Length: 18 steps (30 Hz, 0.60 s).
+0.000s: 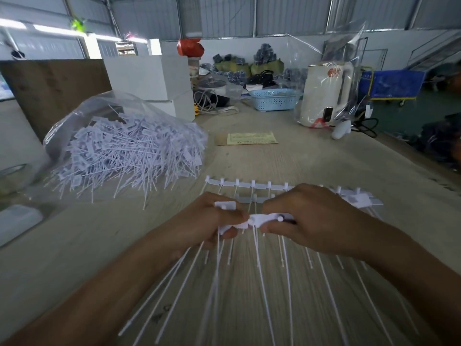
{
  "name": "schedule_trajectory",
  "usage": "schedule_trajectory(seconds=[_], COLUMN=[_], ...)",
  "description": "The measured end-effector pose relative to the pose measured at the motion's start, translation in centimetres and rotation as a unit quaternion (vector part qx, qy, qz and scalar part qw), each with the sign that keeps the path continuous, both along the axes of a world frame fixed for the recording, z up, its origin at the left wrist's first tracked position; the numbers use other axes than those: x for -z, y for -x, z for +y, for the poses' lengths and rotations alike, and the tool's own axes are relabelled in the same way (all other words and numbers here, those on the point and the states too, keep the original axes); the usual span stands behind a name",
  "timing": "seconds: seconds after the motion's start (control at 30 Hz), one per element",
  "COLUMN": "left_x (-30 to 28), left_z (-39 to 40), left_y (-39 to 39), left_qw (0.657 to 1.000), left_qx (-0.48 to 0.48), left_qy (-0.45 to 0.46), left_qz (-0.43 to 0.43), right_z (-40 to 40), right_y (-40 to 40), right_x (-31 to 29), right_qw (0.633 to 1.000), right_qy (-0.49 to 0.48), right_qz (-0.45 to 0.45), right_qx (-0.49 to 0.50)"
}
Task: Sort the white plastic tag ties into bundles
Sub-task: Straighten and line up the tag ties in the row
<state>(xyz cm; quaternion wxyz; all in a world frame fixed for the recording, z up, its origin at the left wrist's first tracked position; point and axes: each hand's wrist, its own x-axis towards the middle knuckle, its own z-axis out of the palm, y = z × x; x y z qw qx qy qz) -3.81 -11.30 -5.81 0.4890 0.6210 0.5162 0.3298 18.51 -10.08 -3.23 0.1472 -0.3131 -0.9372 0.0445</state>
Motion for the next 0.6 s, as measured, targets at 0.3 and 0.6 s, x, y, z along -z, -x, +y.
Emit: schedule_trajectory(seconds=[0.3,0.6], left_x=[-1.6,-0.3], left_z=[-0.6,-0.3], left_y=[1.4,0.2], left_qw=[0.984,0.972], left_qx=[0.085,0.117], left_qy=[-0.152,-0.18], left_qz=[0.031,0.093], right_z=[0.7,0.1], right_y=[-0.4,0.0], right_x=[-0.3,0.1], right_qw=[0.991,0.971], right_qy=[0.087,0.192], right_qz=[0.094,0.145], right_qx=[-0.039,-0.01])
